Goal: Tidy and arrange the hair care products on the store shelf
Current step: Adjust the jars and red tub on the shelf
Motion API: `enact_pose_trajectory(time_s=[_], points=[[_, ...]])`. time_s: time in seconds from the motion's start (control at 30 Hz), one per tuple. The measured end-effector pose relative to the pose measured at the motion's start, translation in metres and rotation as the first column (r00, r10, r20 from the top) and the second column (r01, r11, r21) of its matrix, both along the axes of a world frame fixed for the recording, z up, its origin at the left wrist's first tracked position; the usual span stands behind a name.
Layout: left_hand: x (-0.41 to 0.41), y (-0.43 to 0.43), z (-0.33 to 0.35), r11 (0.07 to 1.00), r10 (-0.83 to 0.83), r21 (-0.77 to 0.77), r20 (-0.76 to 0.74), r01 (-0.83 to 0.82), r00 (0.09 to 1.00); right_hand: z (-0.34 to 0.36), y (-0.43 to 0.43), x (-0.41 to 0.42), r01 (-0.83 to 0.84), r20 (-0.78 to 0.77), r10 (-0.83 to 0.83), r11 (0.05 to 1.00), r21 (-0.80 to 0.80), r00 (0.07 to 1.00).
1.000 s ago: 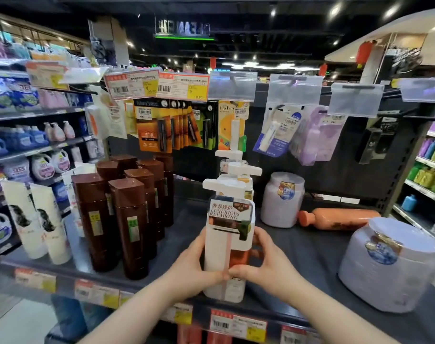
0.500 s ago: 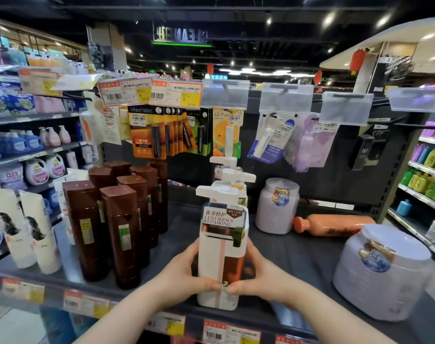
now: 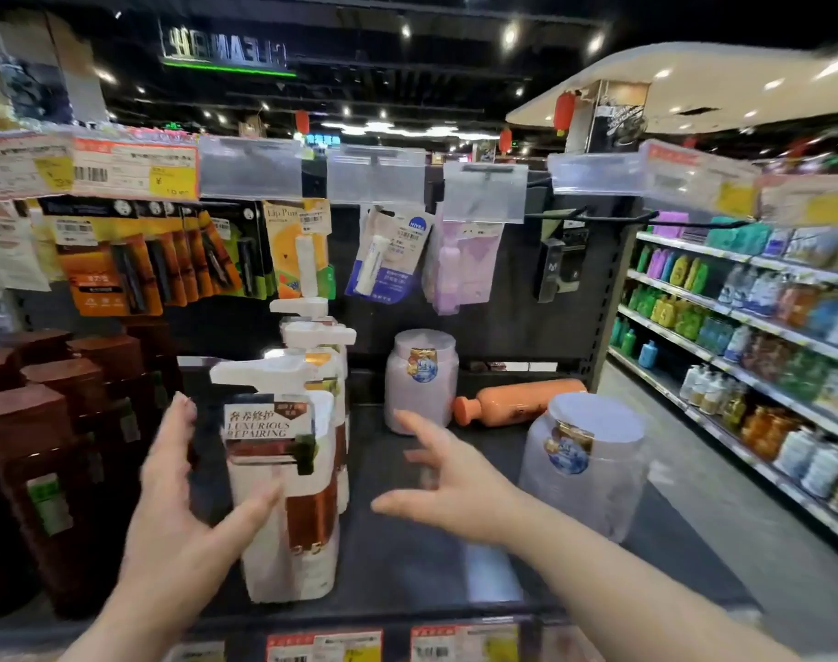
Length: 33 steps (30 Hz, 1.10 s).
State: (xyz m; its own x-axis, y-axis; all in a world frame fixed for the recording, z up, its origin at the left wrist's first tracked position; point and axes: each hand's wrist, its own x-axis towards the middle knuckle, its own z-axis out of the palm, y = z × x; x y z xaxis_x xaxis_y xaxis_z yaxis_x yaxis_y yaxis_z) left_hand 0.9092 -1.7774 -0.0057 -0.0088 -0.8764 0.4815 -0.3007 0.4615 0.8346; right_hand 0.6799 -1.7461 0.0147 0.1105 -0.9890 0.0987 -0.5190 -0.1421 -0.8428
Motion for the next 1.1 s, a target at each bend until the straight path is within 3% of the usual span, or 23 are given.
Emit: enact_pose_trajectory(time_s=[0.07,0.13,0.2,0.27,0.37,0.43,0.5,0.6,0.67,0.87,1.1], points=[[-0.018,0.013,0.018,0.947,0.074,-0.317,0.055,-0.053,0.996,0.014,0.008,-0.023,0.084,-0.011,-0.086,0.989,-0.12,0.996],[-0.046,0.028,0.032,0.829,0.014,-0.558,0.075,0.03,0.997,0.029,0.014,-0.044,0.151,-0.033,-0.165,0.956,-0.25,0.986],[-0.08,0.037,0.04,0.77,-0.065,-0.626,0.12,0.127,0.991,0.042,0.02,-0.065,0.209,-0.023,-0.231,0.915,-0.345,0.973],[-0.114,0.037,0.043,0.809,-0.177,-0.525,0.212,0.265,0.961,0.052,0.025,-0.087,0.264,-0.053,-0.31,0.878,-0.399,0.949],[-0.165,0.03,0.04,0.855,-0.392,-0.226,0.311,0.467,0.866,0.057,0.032,-0.124,0.331,-0.11,-0.413,0.84,-0.429,0.904],[-0.196,0.021,0.032,0.853,-0.479,-0.05,0.319,0.52,0.817,0.056,0.037,-0.147,0.363,-0.175,-0.456,0.846,-0.39,0.873],[-0.221,0.014,0.023,0.849,-0.52,0.106,0.331,0.517,0.787,0.05,0.044,-0.166,0.382,-0.22,-0.432,0.893,-0.237,0.875],[-0.244,0.008,0.013,0.816,-0.574,0.271,0.287,0.51,0.767,0.029,0.055,-0.185,0.344,-0.032,-0.343,0.937,0.063,0.939],[-0.252,0.007,0.007,0.817,-0.572,0.282,0.278,0.504,0.772,0.008,0.054,-0.194,0.331,0.024,-0.337,0.936,0.122,0.941],[-0.237,0.003,-0.003,0.895,-0.444,0.199,0.331,0.398,0.833,-0.02,0.033,-0.19,0.318,0.084,-0.313,0.947,-0.056,0.946],[-0.179,-0.018,-0.003,0.929,-0.337,0.251,0.27,0.272,0.902,-0.026,-0.015,-0.134,0.154,-0.03,-0.16,0.979,-0.135,0.987]])
